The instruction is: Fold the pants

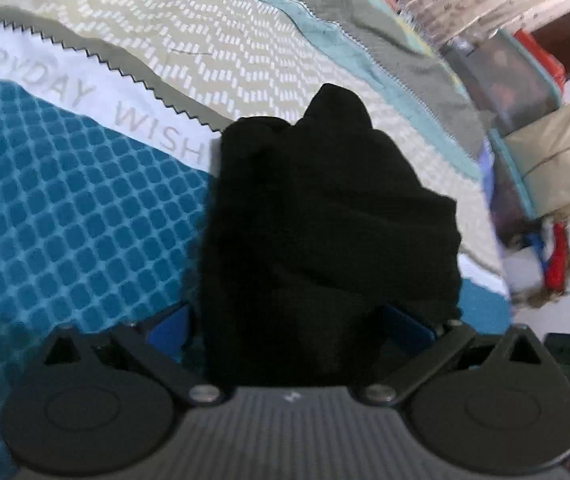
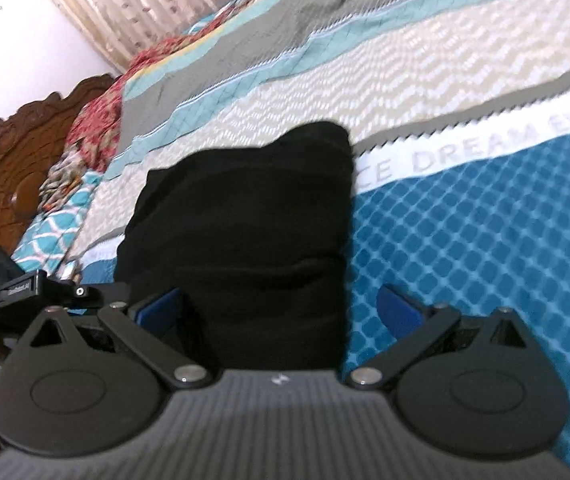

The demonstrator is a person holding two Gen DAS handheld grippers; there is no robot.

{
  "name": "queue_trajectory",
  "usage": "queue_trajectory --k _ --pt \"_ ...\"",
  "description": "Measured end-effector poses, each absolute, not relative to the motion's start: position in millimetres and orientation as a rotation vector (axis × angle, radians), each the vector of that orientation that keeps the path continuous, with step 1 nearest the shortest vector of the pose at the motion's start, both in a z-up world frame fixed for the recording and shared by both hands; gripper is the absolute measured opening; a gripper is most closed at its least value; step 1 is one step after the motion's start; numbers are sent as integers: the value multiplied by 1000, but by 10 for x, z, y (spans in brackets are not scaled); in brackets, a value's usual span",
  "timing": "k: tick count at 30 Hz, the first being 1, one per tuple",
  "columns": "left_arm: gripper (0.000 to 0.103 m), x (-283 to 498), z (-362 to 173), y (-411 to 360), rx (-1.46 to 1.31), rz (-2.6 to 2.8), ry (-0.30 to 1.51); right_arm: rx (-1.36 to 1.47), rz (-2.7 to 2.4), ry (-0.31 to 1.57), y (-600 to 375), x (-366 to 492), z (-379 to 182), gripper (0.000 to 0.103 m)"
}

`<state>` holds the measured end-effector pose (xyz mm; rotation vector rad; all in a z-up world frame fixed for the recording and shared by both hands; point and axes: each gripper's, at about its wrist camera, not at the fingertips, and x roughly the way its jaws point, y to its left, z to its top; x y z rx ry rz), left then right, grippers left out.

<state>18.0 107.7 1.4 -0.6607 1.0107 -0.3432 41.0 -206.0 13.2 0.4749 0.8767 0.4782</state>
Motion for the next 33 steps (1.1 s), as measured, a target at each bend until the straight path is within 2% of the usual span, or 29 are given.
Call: queue_trajectory --k 1,2,3,4,6,8,12,16,19,22,25,26,27,30,31,33 --pt "102 185 -8 1066 -675 -365 996 489 499 878 -2051 443 115 103" --pt "96 193 -25 1040 -690 -395 991 507 528 887 -2015 495 93 101" --pt "76 198 -25 1010 -692 -411 988 524 559 902 -1967 542 85 85" --pt "72 198 -4 982 -677 -400 986 534 561 925 -1909 595 94 81" --pt "53 222 94 1005 -695 -394 977 523 584 915 -1828 652 202 62" --pt "50 299 315 1046 -709 -416 937 507 633 864 -1809 714 419 54" --pt "50 691 872 888 -539 -447 804 486 687 685 -1850 973 918 52" --pt "50 1346 1135 671 -396 -410 710 422 655 538 -1885 1467 1195 52" --pt "51 1936 1078 550 -344 -358 688 404 604 487 -1930 1950 1148 52" --pt "51 2431 877 440 -305 -296 710 430 542 512 -1963 2436 933 52" --pt "51 2792 489 341 -289 -219 818 450 470 605 -1969 2793 588 53" --pt "54 2839 383 350 -280 -197 854 461 438 657 -1968 2868 443 53" --pt "63 2846 293 329 -265 -169 860 457 409 700 -1960 2898 316 56" --pt "71 2774 259 292 -240 -139 824 469 355 728 -2015 2848 198 70" --pt "72 2750 273 283 -239 -125 830 478 352 734 -2041 2823 227 72" --pt "75 2677 347 269 -238 -102 845 439 332 735 -2033 2718 335 84"
